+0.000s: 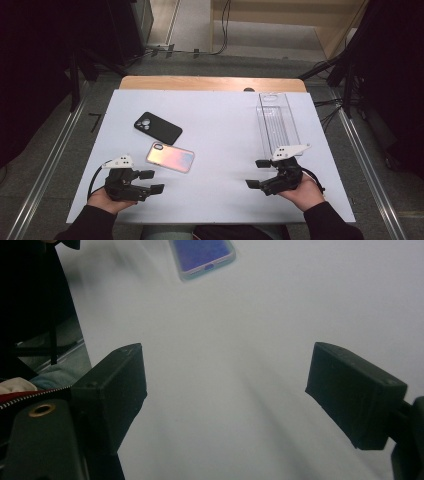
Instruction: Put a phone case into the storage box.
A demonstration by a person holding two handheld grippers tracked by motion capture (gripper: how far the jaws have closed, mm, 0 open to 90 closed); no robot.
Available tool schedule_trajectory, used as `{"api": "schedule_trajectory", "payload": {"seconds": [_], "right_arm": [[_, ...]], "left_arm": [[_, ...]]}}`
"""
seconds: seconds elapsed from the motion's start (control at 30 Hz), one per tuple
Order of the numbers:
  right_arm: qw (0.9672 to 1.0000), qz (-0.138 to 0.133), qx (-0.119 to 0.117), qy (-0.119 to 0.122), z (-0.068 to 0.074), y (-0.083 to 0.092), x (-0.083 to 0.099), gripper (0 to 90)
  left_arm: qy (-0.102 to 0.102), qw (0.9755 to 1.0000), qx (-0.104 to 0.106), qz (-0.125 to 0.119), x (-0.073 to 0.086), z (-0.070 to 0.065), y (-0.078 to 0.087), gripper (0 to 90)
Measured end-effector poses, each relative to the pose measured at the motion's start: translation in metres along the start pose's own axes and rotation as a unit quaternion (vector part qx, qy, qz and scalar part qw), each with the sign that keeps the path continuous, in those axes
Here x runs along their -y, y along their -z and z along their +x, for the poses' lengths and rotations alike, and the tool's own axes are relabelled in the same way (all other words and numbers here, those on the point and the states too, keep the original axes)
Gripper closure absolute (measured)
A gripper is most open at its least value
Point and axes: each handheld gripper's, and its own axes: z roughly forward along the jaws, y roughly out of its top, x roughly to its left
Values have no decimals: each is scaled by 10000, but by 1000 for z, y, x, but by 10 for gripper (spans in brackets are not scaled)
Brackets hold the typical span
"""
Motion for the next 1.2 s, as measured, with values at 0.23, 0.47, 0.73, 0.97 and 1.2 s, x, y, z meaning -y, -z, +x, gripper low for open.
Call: {"api": "schedule_trajectory", "payload": {"seconds": [0.23, 0.47, 0.73, 0.97, 1.2], "right_arm": [[9999, 24, -33, 114, 3, -7, -14, 146], [9997, 1, -127, 230, 4, -16, -28, 146], [9992, 27, -240, 313, 2, -29, -42, 146], [9984, 21, -363, 436, 1, -37, -60, 146], [9979, 72, -415, 489, 0, -46, -70, 146]], "left_arm": [[14, 10000, 12, -9, 0, 0, 1, 262], [6, 10000, 34, -8, 0, 0, 1, 262], [21, 10000, 24, -14, 0, 0, 1, 262], [29, 10000, 30, 2, 0, 1, 1, 263], [56, 10000, 30, -18, 0, 1, 2, 263]]}}
